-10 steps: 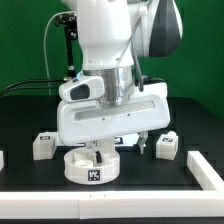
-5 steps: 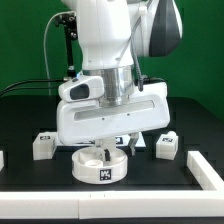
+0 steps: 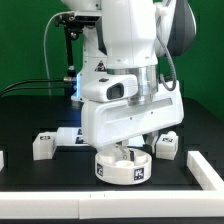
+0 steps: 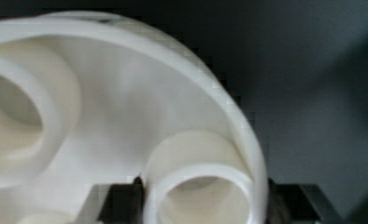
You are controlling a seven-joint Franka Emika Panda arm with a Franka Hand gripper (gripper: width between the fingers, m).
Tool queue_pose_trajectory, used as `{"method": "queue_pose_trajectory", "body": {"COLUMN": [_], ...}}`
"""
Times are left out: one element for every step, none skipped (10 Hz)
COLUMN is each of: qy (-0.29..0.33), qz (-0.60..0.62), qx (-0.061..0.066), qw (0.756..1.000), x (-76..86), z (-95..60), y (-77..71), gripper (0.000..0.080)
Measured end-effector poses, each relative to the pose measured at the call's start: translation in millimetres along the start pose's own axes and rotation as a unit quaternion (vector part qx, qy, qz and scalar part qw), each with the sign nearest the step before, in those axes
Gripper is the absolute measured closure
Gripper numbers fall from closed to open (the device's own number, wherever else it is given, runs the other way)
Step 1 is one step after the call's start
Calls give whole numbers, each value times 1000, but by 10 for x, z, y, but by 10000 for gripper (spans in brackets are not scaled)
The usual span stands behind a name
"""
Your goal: Assemble stool
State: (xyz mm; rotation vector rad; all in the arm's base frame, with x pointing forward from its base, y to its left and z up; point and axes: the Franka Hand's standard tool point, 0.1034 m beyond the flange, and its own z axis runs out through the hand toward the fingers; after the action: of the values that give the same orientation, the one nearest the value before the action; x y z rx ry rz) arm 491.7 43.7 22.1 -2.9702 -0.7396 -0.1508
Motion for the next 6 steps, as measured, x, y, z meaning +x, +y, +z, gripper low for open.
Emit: {"method": "queue_pose_trajectory", "body": {"qy": [-2,-2,-1,0,1,6], "qz": [0,0,0,-14,-28,-50], "qx": [1,1,1,1,6,7], "qw": [1000,1000,1000,1000,1000,999], "x": [-17,-14,-9,77,278,494], "z": [8,10,10,-4,-26,-35], "y": [-2,-1,-2,-23,-65,-73], "gripper": [488,487,486,486,486,486]}}
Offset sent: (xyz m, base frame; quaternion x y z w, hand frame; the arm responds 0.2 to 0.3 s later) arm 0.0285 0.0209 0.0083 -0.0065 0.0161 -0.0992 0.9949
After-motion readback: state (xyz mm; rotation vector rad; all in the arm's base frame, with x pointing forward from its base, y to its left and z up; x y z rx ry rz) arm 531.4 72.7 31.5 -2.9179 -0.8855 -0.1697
